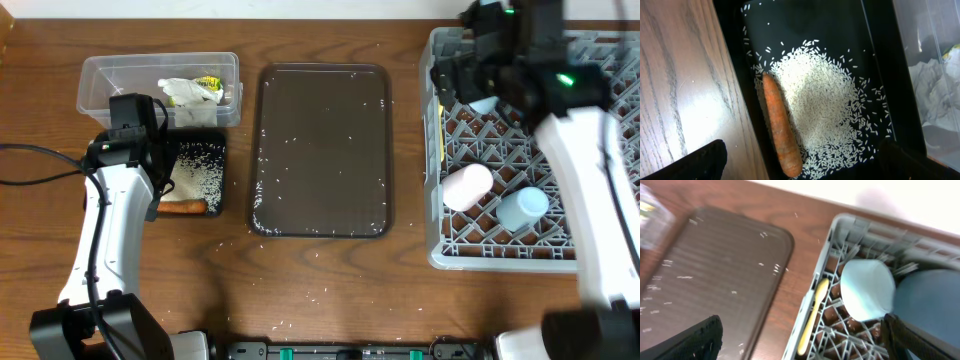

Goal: Sort waste into correct bins and load items into the dishwasher rack

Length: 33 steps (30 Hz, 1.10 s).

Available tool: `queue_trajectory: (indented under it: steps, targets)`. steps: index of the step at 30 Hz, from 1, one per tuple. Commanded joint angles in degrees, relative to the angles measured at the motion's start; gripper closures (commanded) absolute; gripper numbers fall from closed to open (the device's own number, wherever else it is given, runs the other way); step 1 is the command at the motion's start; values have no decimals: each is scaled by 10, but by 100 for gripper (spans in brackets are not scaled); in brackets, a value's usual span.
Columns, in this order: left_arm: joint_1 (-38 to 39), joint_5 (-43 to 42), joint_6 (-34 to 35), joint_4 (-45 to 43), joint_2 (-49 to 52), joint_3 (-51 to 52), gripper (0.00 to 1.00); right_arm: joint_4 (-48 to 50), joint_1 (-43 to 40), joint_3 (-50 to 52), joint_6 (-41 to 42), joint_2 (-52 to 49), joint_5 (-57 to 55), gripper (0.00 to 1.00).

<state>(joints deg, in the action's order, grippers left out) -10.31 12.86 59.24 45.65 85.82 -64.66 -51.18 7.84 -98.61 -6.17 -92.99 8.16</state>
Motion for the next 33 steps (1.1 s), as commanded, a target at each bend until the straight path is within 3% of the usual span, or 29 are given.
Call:
queue_trajectory:
  steps: [1,19,23,29,33]
  targets:
    - [-2,13,-7,2,0,-11,2,-30,5,-12,4,51,13,1]
    - [-2,14,-7,2,0,-11,2,-90,3,-11,7,121,-13,1]
    - [-2,13,-7,2,0,-11,2,-83,2,-11,45,123,-22,1]
    - [-2,13,-7,2,0,-11,2,-3,9,31,53,140,-32,1]
    - [-2,13,-7,2,0,-11,2,115,21,144,53,203,-90,1]
